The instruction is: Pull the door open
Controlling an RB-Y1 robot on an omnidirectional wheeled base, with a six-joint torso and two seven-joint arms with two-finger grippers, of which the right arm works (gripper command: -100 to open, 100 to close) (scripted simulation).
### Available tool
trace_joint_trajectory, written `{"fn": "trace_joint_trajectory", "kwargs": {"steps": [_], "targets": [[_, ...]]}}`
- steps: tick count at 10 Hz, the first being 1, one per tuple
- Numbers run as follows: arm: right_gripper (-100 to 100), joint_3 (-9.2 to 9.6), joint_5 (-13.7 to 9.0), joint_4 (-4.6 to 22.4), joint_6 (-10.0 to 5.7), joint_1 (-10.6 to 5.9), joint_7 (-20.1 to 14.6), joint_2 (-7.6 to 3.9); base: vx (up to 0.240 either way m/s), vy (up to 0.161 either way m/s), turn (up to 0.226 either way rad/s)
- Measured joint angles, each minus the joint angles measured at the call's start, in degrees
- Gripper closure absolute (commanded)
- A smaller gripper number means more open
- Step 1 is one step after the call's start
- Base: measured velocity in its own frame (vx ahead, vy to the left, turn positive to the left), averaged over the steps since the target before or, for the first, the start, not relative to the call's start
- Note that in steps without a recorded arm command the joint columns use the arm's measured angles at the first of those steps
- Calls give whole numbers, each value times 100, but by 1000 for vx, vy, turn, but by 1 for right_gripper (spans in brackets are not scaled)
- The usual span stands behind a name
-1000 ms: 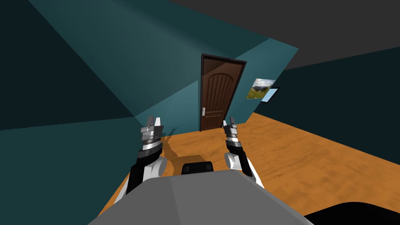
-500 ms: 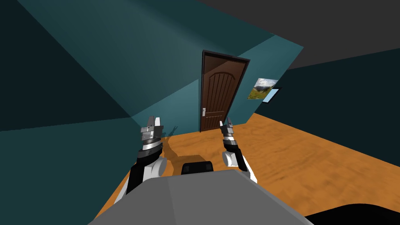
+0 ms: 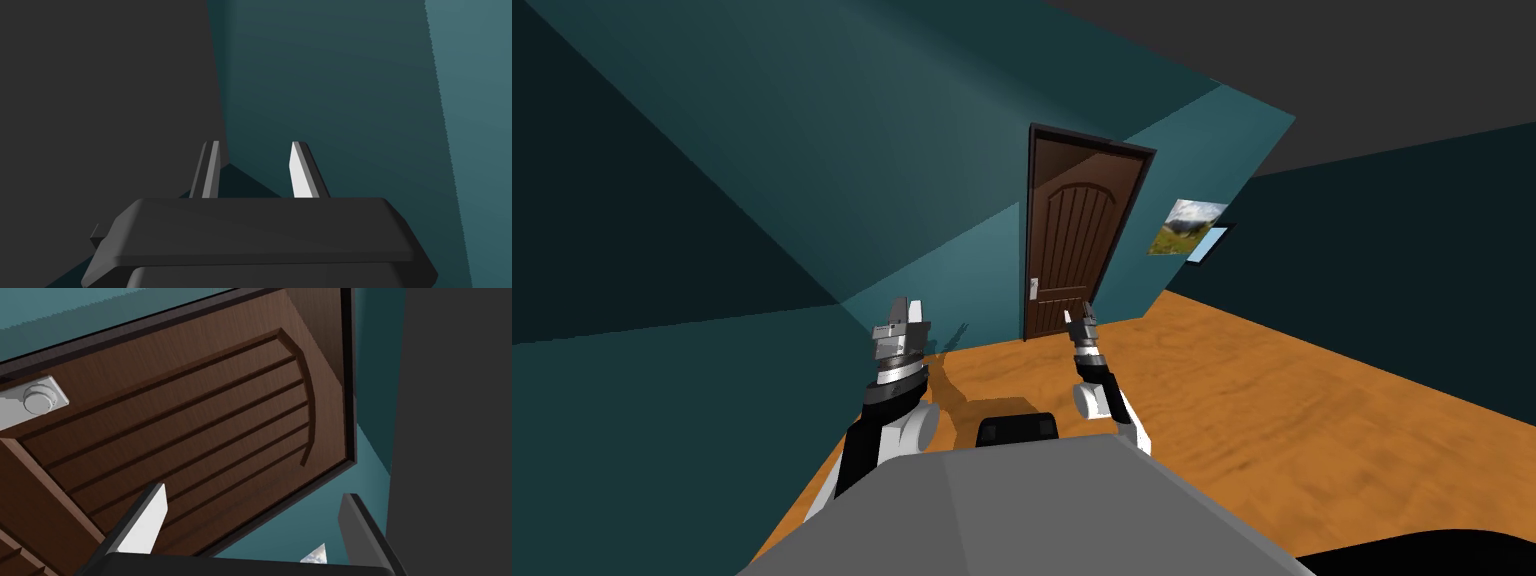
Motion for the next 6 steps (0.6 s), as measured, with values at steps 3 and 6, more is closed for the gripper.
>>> {"fn": "trace_joint_trajectory", "kwargs": {"steps": [3, 6], "targets": [[-100, 164, -324, 466, -59, -285, -440, -163, 102, 0, -8], [-100, 384, -642, 908, -109, -548, -879, -291, 96, -12, -8]]}}
